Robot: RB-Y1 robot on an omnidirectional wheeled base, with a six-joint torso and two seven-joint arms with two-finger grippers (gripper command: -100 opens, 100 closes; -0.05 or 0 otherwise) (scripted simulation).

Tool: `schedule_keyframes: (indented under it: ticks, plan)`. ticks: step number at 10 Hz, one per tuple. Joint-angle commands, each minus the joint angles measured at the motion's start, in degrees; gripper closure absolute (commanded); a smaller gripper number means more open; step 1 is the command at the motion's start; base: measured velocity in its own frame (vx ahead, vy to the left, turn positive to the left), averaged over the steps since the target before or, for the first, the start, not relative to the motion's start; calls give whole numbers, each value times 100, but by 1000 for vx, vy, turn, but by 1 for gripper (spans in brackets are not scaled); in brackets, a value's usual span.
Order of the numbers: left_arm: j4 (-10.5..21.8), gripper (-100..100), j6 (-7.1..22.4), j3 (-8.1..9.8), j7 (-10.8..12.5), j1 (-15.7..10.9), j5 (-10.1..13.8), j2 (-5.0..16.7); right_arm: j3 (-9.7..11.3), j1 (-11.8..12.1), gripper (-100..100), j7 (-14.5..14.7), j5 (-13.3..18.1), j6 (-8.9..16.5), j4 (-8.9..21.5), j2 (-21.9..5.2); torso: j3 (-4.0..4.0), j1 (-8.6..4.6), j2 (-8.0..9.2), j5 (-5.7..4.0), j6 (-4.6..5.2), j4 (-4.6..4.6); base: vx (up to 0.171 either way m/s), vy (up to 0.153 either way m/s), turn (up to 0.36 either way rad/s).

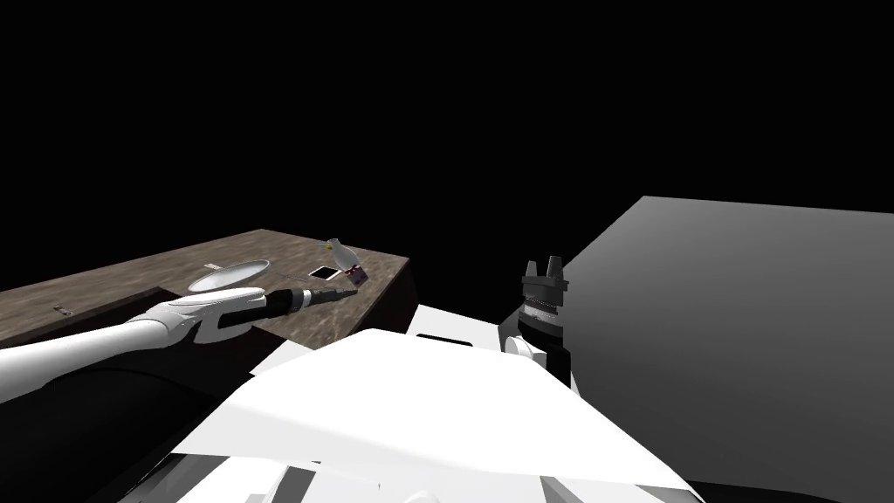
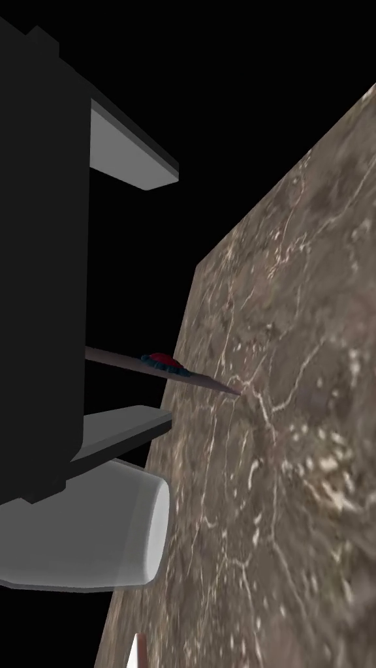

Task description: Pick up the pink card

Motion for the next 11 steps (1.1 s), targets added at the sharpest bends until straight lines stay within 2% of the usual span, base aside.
schedule_keyframes:
  ticks: [1, 2, 3, 8, 9, 10, 11]
  plan:
    - [264, -100, -98, -144, 7, -55, -185, 274, 0, 0, 0, 0, 0, 0, 0, 0, 0, 0, 0, 0, 0, 0, 37, -35, -128]
    - [379, -100, -144, -196, -2, -38, -282, 421, 0, 0, 0, 0, 0, 0, 0, 0, -3, -2, -5, -1, 1, -1, 44, -37, -97]
    - [379, -100, -144, -196, -2, -38, -282, 421, 0, 0, 0, 0, 0, 0, 0, 0, -5, -4, -9, -1, 0, -2, 29, -24, -37]
    - [839, -100, -377, -429, -62, 47, -726, 968, 0, 1, 0, 0, 0, 0, 0, 0, -4, -4, -7, -1, -1, -2, 38, -30, -90]
    - [897, -100, -416, -464, -74, 62, -793, 1032, 0, 1, 0, 0, 0, 0, 0, 0, -7, -5, -12, -1, 0, -3, 63, -30, -75]
    - [827, -100, -347, -471, -43, 22, -768, 966, 0, 1, 0, 0, 0, 0, 0, 0, -8, -4, -14, -1, -2, -3, 27, -10, -8]
    - [829, 0, -351, -468, -54, 33, -771, 977, 0, 1, 0, 0, 0, 0, 0, 0, -3, 2, -4, 2, -3, -1, 5, -2, 1]
